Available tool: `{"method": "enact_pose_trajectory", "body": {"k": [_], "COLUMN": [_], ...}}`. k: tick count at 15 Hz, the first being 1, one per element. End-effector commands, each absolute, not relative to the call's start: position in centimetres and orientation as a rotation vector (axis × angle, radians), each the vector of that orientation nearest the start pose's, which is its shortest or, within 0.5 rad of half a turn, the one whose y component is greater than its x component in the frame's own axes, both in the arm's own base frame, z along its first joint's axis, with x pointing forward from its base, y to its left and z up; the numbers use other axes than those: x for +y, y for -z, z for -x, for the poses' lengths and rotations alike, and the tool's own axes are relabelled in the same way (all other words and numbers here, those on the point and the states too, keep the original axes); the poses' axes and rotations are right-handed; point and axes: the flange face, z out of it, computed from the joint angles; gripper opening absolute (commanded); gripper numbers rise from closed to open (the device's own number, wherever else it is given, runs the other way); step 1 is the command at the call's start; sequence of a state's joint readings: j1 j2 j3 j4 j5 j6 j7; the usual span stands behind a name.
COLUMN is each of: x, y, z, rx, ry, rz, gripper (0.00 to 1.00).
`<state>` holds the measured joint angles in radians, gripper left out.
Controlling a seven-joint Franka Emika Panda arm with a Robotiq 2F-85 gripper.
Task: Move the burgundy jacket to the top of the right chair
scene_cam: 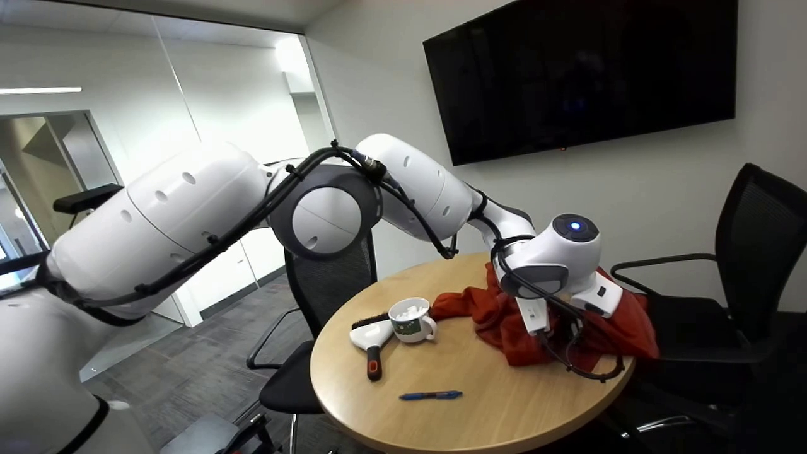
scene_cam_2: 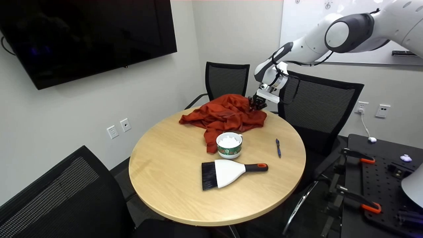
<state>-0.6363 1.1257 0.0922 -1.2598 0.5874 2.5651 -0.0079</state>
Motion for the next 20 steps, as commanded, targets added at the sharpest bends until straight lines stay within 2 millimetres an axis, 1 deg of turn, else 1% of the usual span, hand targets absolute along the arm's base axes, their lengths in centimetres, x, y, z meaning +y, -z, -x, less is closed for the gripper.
{"method": "enact_pose_trajectory", "body": {"k": [1,2,3,4,6,9,12,13,15,16,17,18,19,20], "x": [-41.2,-41.5,-42.1,-42.5,-43.6,-45.6,-47.4,-47.8,-48.7,-49.0,-49.3,-49.4,-50.5,-50.6], "y": [-11.7,-13.1,-15.0,-16.5,-19.9,-26.0,-32.5,-34.5,-37.7,-39.0,-39.7,-39.8,-38.7,-39.1], "z": [-61.4,-60.8,-59.9,-59.3,-57.9,-55.5,-52.8,-51.9,-50.3,-49.4,-48.6,-47.6,-49.6,-48.8], "rx": [1.376,1.381,1.376,1.359,1.328,1.327,1.355,1.370,1.398,1.411,1.425,1.450,1.405,1.417], "ry": [0.358,0.352,0.332,0.323,0.266,0.242,0.266,0.282,0.317,0.329,0.328,0.297,0.348,0.337], "rz": [2.338,2.344,2.354,2.357,2.380,2.415,2.459,2.478,2.517,2.537,2.561,2.604,2.573,2.594], "gripper": [0.04,0.04,0.04,0.04,0.04,0.04,0.04,0.04,0.04,0.04,0.04,0.04,0.14,0.14]}}
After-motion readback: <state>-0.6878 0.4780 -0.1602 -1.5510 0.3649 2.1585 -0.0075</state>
